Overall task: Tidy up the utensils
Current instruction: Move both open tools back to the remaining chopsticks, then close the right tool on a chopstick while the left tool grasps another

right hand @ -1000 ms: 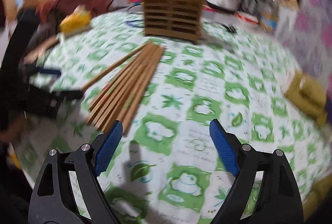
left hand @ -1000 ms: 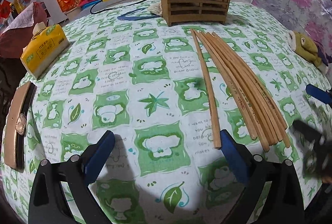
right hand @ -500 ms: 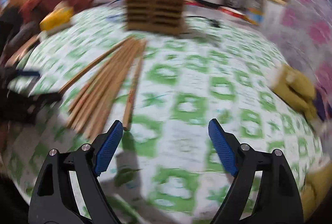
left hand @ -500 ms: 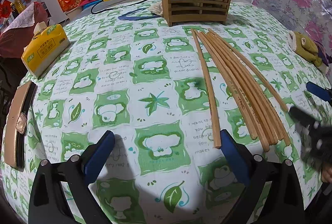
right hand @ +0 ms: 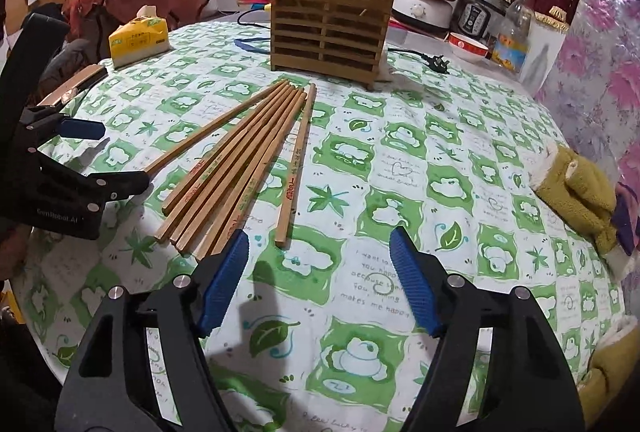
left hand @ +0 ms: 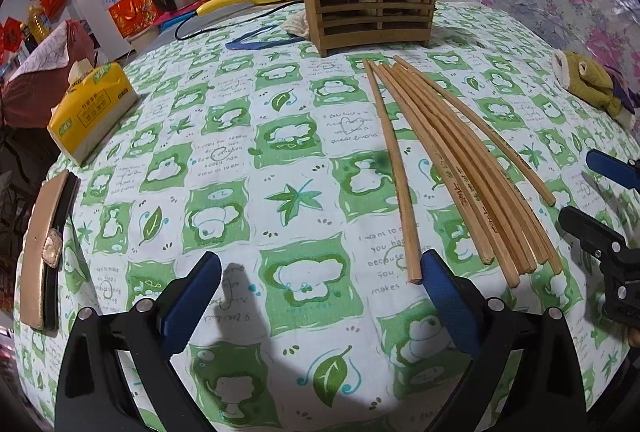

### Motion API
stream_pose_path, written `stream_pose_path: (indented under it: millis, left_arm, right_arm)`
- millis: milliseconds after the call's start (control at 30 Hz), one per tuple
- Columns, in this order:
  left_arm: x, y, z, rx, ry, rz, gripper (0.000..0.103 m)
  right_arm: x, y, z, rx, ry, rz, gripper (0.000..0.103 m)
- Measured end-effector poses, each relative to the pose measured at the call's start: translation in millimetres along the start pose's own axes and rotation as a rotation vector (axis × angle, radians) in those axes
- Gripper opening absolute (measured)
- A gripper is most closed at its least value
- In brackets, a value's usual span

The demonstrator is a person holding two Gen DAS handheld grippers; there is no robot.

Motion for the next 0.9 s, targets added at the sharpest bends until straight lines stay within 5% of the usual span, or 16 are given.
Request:
stream_pose_path:
  millis: [200, 533, 900]
  left_arm:
    - [2.6, 2.6, -14.3, 0.041, -0.036, 0.002, 0.095]
    - [5.5, 9.3, -34.7, 0.134, -0.068, -0.019, 0.049]
    - [3.4, 8.7, -41.4, 0.135, -0.070, -0.027, 0.037]
  right_arm:
    - [0.6, -0.2, 1.5, -0.005, 0.002, 0.001, 0.070]
    - [0.5, -3.6, 4.2, -0.044, -0.013, 0.020, 0.059]
    - [0.7, -10.7, 13.0, -0.096, -0.031, 0.060, 0.045]
Point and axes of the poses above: each gripper's, at about its wrist camera, not at the fingertips, and y roughly against the way its jaws point, z to its left, x to its underside, the point moved 10 cm from there along -y, roughly the way its jaws point, and after that the axes turned 5 degrees about x, right-handed, at the moved point
